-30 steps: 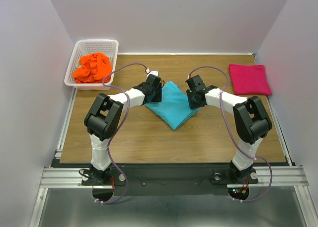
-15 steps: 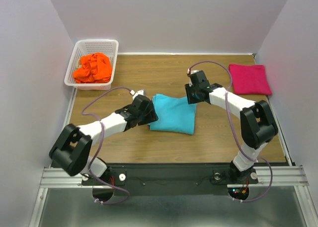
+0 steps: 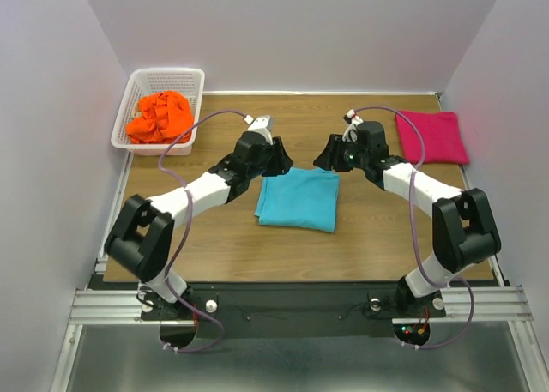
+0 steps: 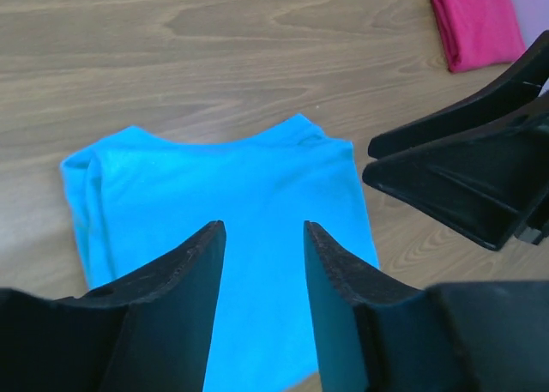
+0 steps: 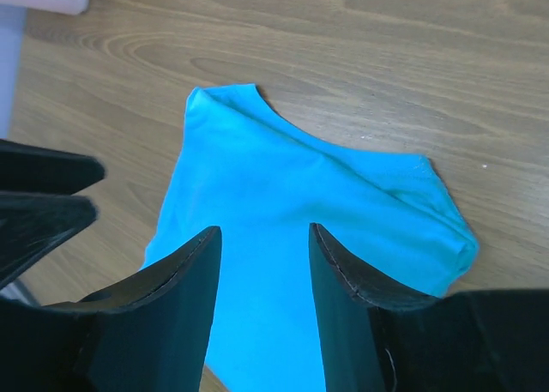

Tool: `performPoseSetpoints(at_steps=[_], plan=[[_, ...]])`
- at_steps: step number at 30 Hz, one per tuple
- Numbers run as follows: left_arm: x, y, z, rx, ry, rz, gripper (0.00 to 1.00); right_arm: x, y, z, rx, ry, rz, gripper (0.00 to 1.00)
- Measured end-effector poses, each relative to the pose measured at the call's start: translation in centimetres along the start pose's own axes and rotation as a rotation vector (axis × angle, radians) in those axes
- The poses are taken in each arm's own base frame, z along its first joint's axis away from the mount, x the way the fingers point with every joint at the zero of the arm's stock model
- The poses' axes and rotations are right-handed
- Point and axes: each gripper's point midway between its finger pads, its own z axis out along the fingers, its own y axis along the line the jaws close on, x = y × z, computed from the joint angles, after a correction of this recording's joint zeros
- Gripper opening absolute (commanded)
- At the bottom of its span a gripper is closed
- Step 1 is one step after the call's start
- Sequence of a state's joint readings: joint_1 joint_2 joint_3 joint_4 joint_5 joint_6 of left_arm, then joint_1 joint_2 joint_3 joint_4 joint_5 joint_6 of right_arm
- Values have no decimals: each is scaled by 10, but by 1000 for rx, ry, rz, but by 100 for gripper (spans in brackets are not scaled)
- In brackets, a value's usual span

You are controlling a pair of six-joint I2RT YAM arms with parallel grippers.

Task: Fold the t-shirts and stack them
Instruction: Fold the tshirt

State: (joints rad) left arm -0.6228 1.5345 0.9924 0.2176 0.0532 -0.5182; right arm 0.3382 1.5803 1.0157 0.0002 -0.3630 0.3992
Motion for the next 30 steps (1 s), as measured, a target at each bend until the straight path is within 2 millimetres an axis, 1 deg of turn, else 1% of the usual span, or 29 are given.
performPoseSetpoints(at_steps=[1,2,3,5,6,8,9,10,11,12,13,16,17,18,20,21,22,23,25,26,27,28,29,30], plan=[[1,-1,8,17,9,11,47,2,-2,2,-22,0,24,50],[4,2,15,12,21,14,46,3,-6,5,-35,3,46,50],[9,8,25,4,38,15,45,6,-8,10,-54,5,64,49],[17,21,39,-14,64,11,43,9,-14,15,-65,9,90,49],[25,37,49,-38,87,2,43,15,-20,20,-74,16,112,49],[36,64,61,-85,120,-22,42,25,-31,29,-83,32,148,48],[43,78,65,-109,139,-36,42,29,-34,32,-89,40,159,48],[49,92,69,-133,157,-51,42,37,-40,37,-87,58,178,48],[54,102,72,-148,172,-67,42,43,-48,41,-82,71,191,48],[52,105,75,-136,169,-85,42,50,-54,45,-76,85,205,48],[44,107,78,-138,151,-88,42,55,-60,48,-71,95,219,48],[38,110,80,-140,139,-90,43,54,-66,50,-84,89,224,48],[39,110,79,-140,142,-90,44,54,-65,49,-91,88,222,49],[39,110,79,-140,144,-90,50,53,-64,48,-98,89,220,49],[39,109,76,-140,146,-89,57,50,-61,46,-102,86,213,50],[39,107,71,-143,148,-90,61,48,-59,42,-101,89,210,50],[38,104,62,-145,147,-90,69,46,-56,39,-104,87,206,50],[36,102,55,-150,141,-86,72,39,-50,33,-112,76,195,51],[24,92,29,-163,104,-71,78,28,-39,20,-126,56,177,51],[19,87,21,-169,86,-64,81,20,-31,13,-136,39,164,52],[8,75,7,-161,46,-44,82,9,-22,2,-148,10,141,52],[2,67,-2,-159,23,-32,82,5,-18,-3,-153,-3,131,53],[-2,64,-8,-163,4,-23,82,-4,-9,-14,-163,-33,107,54],[-4,55,-15,-158,-16,-8,82,-7,-4,-22,-167,-49,93,54]])
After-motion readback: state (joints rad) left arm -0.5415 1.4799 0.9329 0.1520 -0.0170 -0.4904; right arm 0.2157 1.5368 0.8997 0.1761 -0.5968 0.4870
